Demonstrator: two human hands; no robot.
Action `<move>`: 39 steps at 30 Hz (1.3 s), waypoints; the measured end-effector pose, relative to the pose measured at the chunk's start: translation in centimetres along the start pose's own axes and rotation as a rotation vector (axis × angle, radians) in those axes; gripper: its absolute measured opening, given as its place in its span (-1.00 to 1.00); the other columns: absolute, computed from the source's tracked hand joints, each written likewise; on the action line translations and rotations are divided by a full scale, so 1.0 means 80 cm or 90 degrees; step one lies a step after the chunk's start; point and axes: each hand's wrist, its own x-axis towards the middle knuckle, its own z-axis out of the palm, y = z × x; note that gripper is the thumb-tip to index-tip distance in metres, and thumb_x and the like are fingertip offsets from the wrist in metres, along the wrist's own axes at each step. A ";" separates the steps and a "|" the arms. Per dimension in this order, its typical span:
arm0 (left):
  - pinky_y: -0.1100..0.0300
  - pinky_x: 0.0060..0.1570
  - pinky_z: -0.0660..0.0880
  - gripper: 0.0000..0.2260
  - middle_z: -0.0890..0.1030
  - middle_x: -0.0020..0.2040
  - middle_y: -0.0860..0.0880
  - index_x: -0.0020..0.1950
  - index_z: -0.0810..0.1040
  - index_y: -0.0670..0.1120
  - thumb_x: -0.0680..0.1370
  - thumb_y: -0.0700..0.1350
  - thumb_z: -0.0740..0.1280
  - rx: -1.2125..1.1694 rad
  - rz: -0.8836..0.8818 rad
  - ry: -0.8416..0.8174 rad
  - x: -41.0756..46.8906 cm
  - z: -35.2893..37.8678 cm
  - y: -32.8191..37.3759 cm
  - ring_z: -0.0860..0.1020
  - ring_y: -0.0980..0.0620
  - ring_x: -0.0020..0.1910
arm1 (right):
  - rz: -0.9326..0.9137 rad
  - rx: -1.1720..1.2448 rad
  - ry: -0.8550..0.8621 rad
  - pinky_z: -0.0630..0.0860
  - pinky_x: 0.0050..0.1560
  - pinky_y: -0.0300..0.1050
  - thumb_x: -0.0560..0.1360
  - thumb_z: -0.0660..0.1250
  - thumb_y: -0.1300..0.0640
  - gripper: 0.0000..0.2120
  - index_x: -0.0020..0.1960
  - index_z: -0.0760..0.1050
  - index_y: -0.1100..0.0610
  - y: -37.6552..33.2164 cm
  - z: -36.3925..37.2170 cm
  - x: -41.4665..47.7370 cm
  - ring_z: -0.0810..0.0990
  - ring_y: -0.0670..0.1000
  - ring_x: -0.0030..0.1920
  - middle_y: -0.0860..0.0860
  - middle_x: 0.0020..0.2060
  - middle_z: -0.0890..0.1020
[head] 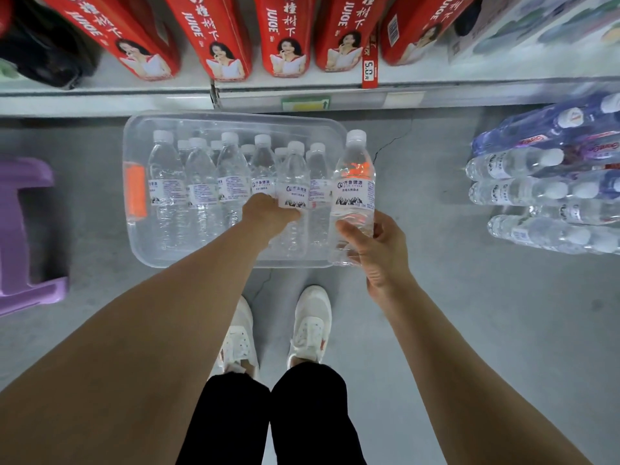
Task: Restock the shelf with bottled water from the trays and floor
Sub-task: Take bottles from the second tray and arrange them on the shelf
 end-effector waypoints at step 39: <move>0.02 -0.08 0.62 -0.62 0.65 0.06 -0.15 0.22 0.57 -0.17 0.44 -0.09 0.46 -0.688 -0.058 -0.213 -0.286 -0.170 -0.091 0.68 -0.09 -0.10 | 0.051 0.049 -0.067 0.58 0.13 0.42 0.38 0.58 0.20 -0.64 0.15 0.63 0.19 -0.148 0.054 -0.218 0.68 0.28 0.12 0.17 0.04 0.72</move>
